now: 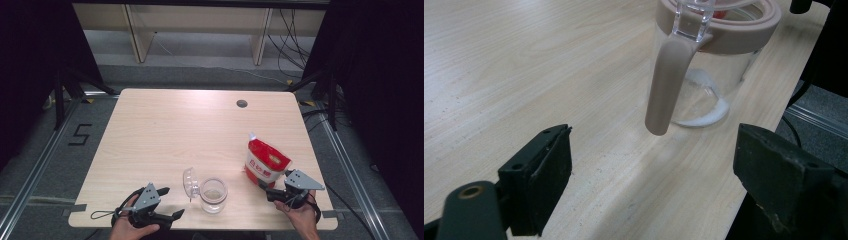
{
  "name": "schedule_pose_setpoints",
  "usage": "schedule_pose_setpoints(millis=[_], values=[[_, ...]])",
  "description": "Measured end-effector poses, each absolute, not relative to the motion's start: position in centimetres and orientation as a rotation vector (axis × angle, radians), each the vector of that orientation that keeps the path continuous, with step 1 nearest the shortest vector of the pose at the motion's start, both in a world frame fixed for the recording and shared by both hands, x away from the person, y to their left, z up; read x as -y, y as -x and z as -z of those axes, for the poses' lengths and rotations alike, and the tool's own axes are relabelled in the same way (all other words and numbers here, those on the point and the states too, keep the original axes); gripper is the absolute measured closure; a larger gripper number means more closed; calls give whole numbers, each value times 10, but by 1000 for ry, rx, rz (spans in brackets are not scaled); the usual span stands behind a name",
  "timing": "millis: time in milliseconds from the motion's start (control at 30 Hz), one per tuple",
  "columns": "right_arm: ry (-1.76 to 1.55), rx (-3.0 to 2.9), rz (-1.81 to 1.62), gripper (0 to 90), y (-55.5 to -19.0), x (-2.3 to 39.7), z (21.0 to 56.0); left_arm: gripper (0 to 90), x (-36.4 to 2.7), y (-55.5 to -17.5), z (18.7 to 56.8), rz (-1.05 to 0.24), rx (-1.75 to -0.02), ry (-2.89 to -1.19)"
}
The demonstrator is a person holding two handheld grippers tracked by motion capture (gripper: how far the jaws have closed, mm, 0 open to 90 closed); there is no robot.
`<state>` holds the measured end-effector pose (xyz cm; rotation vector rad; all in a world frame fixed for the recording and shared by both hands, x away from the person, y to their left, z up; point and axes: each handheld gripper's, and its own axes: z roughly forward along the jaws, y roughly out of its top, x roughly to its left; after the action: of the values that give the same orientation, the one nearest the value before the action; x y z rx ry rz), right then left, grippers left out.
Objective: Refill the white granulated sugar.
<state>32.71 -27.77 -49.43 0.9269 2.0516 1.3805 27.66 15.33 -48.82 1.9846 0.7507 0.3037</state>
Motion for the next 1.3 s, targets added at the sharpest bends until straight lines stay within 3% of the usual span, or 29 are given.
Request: schedule_pose_setpoints(millis=[1300], values=[[-899, -2020, -1435, 341, -343, 274, 505, 157, -154, -277, 488, -305, -747, -1984]])
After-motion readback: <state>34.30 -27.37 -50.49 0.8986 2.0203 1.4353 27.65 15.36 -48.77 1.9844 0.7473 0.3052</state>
